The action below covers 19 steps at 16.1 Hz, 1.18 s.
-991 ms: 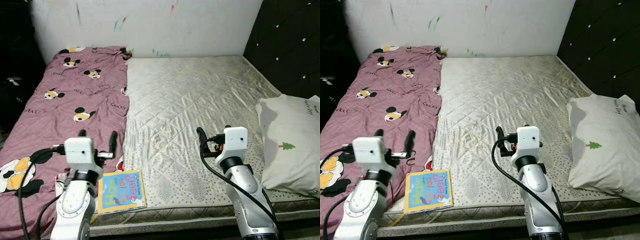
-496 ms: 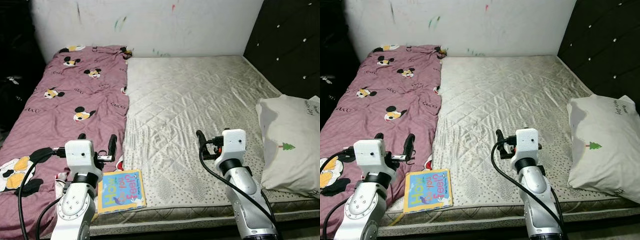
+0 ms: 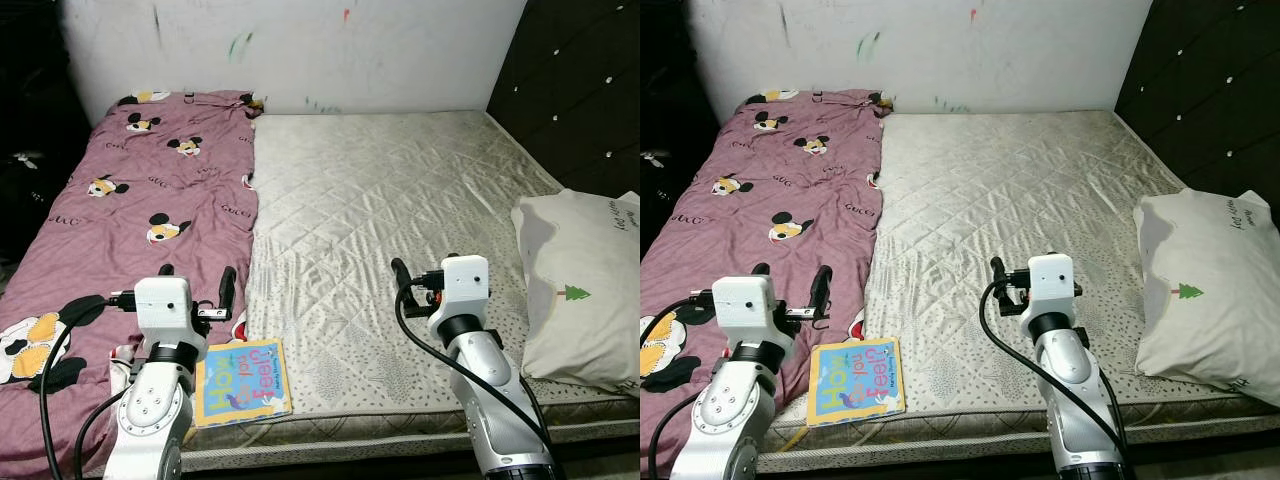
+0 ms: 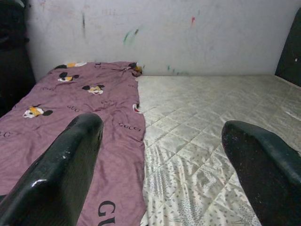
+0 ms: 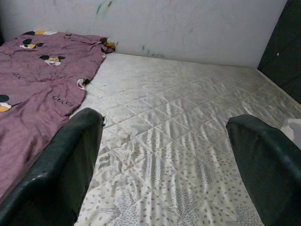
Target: Clean up the room
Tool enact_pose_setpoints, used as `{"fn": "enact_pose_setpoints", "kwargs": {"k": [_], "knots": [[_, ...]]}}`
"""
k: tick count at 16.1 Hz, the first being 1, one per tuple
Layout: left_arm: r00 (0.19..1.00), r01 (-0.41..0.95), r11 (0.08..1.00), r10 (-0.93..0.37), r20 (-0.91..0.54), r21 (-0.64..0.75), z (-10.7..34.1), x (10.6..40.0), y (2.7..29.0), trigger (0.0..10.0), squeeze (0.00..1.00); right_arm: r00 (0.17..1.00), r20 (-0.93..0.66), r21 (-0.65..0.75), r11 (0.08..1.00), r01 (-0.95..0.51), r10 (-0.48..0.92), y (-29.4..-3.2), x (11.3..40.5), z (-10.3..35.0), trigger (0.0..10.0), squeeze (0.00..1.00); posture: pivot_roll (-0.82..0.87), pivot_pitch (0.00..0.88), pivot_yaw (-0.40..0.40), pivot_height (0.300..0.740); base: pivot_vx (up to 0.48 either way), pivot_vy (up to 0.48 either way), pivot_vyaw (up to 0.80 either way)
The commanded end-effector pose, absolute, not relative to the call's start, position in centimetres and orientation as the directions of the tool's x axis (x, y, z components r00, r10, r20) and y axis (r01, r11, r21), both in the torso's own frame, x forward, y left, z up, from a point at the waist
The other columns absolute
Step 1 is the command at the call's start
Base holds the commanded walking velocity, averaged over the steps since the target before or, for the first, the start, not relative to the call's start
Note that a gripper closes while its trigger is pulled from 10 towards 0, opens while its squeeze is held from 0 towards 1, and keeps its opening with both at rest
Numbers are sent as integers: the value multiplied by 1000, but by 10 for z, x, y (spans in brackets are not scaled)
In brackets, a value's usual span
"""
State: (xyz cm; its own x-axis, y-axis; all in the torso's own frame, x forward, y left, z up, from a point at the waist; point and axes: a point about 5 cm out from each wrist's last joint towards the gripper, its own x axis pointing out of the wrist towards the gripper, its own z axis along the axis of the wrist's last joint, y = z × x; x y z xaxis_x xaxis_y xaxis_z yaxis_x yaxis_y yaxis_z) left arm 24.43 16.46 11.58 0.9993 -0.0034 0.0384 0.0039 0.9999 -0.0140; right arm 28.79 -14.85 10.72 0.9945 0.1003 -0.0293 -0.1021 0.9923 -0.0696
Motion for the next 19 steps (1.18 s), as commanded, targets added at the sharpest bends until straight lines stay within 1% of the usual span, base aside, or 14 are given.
{"fn": "enact_pose_setpoints", "kwargs": {"k": [1, 15, 17, 19], "knots": [[999, 7, 1000, -6, 38, -6, 116, 246, 163, 10000, 0, 994, -21, -81, 990, -113, 111, -147, 290, 110, 10000, 0, -47, 0, -31, 740, 0, -285, 0], [999, 4, 1000, -4, 34, 15, 115, 246, 162, 10000, 0, 991, -36, -87, 987, -134, 131, -144, 291, 107, 10000, 0, -42, 0, -34, 740, 0, -310, 0], [999, 3, 1000, -4, 36, 15, 115, 247, 161, 10000, 0, 990, -29, -91, 986, -141, 139, -143, 293, 108, 10000, 0, -41, 0, -35, 740, 0, -328, -606], [999, 3, 1000, -3, 39, 16, 115, 247, 161, 10000, 0, 990, -22, -97, 985, -141, 140, -143, 295, 110, 10000, 0, -40, 0, -37, 740, 0, -324, -200]]}}
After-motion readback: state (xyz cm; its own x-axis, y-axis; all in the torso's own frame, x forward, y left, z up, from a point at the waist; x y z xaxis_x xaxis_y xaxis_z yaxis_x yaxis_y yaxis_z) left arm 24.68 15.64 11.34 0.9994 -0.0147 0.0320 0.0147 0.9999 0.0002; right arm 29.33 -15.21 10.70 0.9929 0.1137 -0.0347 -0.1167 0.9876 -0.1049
